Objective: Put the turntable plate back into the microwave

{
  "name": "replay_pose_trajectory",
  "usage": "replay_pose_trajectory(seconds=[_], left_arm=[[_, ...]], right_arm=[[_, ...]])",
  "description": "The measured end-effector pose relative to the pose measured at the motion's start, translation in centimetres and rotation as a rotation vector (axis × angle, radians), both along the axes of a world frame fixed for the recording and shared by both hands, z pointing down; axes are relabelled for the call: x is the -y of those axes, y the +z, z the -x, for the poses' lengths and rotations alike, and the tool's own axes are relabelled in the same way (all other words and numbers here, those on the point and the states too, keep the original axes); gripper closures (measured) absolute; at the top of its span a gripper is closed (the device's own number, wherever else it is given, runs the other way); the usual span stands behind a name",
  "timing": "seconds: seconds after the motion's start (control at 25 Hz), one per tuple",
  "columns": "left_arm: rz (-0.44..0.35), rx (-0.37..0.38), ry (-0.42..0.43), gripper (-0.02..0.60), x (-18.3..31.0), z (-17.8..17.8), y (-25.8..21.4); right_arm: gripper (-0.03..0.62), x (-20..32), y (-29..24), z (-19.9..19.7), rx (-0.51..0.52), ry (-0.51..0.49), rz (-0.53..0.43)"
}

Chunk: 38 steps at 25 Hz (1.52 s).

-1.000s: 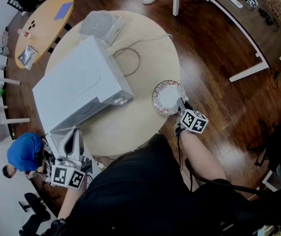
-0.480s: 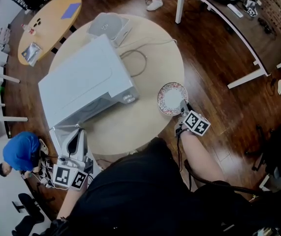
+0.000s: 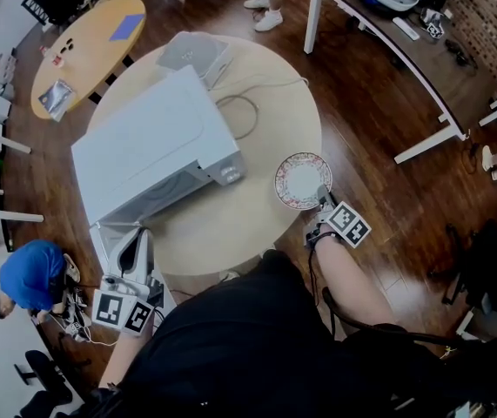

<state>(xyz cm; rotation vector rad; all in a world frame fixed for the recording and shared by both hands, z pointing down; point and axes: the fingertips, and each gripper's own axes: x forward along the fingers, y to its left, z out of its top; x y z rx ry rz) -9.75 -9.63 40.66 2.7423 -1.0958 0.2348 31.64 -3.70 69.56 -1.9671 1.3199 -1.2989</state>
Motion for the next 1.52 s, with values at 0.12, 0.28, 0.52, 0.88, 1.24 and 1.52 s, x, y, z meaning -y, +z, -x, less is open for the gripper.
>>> replay_pose_trajectory(seconds=[0.12, 0.28, 0.52, 0.88, 1.24, 1.52], left_arm=[[-0.011, -0.014, 0.003, 0.577, 0.1, 0.1, -0.2], [-0.014, -0.04, 0.004, 0.578, -0.1, 0.4, -0.2], [-0.034, -0.081, 0.006, 0.577, -0.4, 1.0, -0.1], [-0.078, -0.118, -0.001, 0.577, -0.6, 2.2, -0.7], [-0.115, -0.118, 0.007, 0.577, -0.3, 3.0, -1.3], [-0.134, -0.114, 0.064, 0.577, -0.8, 1.2, -1.1]], right_arm=[[0.571, 0.0, -0.6, 0.1, 0.018, 0.019, -0.012], [0.571, -0.4, -1.7, 0.5, 0.073, 0.065, -0.045], [0.571, -0.6, -4.1, 1.3, 0.123, 0.088, -0.094], [0.571, -0.8, -6.8, 1.7, 0.157, 0.114, -0.153], [0.571, -0.1, -7.2, 3.2, 0.155, 0.103, -0.145], [0.571, -1.4, -7.9, 2.6, 0.146, 0.114, -0.153]])
